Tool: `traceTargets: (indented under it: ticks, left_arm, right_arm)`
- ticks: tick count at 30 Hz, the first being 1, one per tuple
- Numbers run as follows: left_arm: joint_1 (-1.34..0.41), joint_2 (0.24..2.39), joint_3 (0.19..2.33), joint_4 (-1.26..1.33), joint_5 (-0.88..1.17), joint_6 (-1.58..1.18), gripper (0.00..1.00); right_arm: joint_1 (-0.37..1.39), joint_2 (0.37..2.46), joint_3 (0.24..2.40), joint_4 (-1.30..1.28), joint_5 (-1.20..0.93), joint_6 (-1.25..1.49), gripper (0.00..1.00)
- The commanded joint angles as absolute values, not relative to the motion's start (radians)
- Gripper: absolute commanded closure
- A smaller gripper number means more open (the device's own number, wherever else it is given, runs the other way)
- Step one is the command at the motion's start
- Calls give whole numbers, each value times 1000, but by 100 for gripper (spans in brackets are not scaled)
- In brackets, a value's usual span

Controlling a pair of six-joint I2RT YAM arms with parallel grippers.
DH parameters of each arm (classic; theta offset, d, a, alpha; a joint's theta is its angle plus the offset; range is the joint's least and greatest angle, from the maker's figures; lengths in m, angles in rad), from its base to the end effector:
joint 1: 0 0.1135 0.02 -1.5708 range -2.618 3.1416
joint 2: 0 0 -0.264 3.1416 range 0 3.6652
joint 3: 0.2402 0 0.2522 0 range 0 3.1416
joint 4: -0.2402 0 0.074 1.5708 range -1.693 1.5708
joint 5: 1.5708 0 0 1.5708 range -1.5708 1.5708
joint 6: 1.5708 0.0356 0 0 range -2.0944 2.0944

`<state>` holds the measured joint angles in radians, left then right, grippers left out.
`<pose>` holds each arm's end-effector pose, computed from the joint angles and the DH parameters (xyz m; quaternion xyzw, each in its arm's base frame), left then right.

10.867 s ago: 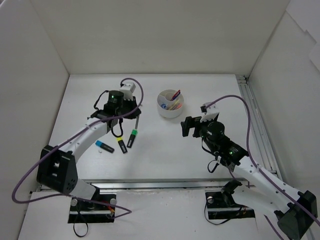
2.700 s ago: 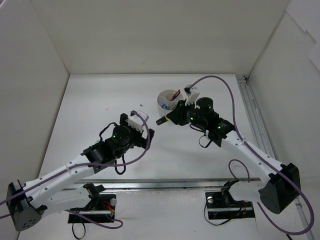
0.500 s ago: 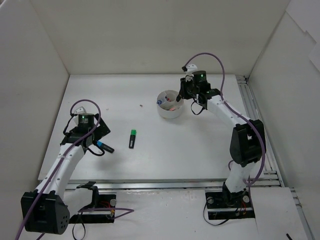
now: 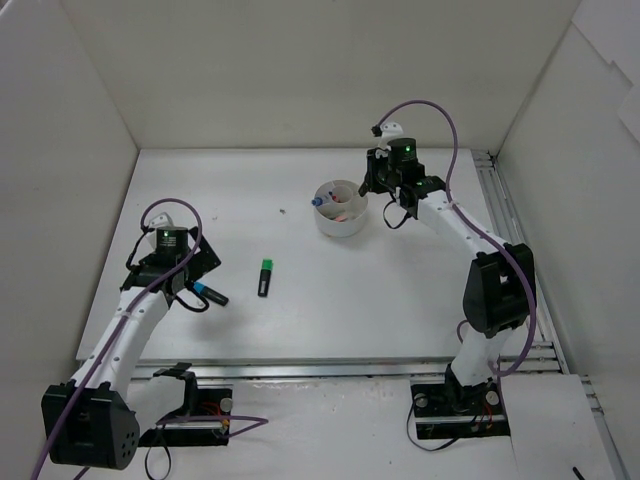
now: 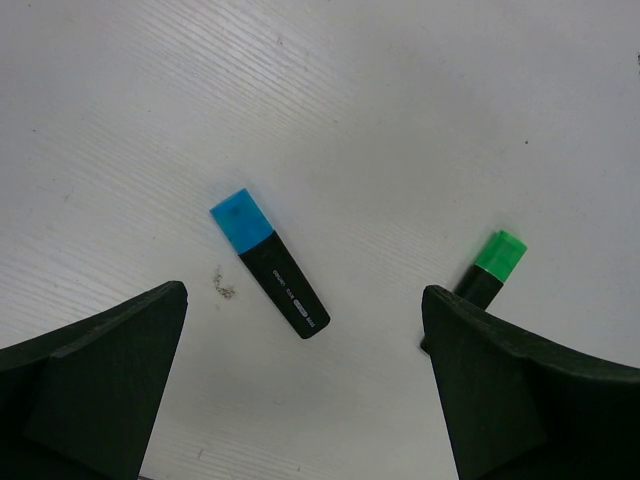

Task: Sort the stationery into containers
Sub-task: Place the stationery in the storage box.

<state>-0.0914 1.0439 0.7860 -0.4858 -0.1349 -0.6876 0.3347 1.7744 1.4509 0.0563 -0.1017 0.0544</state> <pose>0.2194 -0.0153 0.2632 -0.2942 0.8654 -0.0952 0.3944 0.4052 0.1447 0.3222 -0.1414 0.7819 0.1568 0.5866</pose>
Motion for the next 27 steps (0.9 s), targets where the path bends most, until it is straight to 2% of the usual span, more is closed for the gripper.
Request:
traceTargets:
  ticks: [1,8,27]
  left_arm:
    - [-86,1048,830,-446,-138,-670,0]
    - [-86,1055,838,-442,-121,-667,0]
    - [-86,1005,818,-466,-124,-666,0]
  right_arm:
    - [339,1729,1490,121,-58,71,100]
    - [342,1743,1471,107,-138,121,100]
    - [345,1790,1469,81,-100,167,100]
